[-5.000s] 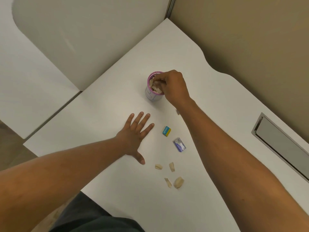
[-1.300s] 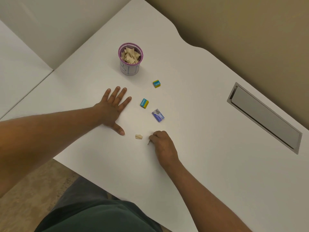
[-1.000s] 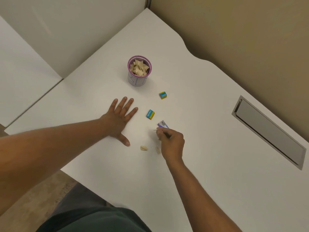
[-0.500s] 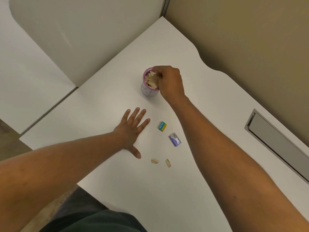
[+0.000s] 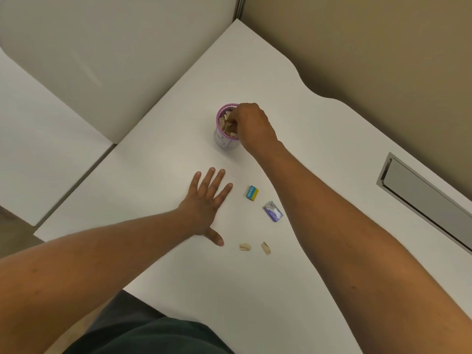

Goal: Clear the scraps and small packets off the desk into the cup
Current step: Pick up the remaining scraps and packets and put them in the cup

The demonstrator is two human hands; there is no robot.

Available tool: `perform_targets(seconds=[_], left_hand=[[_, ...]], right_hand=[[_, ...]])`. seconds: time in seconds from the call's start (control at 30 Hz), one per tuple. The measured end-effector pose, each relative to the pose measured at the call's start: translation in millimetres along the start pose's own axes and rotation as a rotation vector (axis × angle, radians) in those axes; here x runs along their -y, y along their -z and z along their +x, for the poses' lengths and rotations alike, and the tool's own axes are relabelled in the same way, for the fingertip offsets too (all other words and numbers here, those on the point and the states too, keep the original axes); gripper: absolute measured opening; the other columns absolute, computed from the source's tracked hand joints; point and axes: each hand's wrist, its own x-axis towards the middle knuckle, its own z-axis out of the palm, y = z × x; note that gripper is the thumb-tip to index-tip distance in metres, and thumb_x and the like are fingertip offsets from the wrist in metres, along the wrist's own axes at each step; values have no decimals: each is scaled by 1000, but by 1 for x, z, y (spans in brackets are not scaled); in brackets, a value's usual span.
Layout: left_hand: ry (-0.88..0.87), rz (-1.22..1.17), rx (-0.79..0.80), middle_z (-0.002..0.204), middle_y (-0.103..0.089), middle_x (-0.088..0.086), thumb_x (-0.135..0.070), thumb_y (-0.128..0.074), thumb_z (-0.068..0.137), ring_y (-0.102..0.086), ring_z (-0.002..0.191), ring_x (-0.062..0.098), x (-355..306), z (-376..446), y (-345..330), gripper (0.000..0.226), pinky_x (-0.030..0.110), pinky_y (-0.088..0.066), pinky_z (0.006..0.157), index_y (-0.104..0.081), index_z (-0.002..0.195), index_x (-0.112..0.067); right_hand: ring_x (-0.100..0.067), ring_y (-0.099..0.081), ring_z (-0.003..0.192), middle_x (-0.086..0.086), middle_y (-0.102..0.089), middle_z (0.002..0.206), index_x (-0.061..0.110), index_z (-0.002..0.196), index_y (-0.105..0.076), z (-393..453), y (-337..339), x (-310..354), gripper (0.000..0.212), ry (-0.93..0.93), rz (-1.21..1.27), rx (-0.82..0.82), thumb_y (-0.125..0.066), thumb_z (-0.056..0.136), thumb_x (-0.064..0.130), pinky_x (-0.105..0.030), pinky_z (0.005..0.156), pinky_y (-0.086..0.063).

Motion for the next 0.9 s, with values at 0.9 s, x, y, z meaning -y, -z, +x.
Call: perform_targets(seconds=[0.9], left_hand=[[52,-34,4,141,64,17,-115,-27,37,47,144,43,0,3,-3,163,65,18,121,49,145,-19]], right_hand=[[-23,-53,112,-3,-57,119,15,128,-60,-280,-162,-67,36,-247,416,-19,-65,96,28,-25,92,-41]])
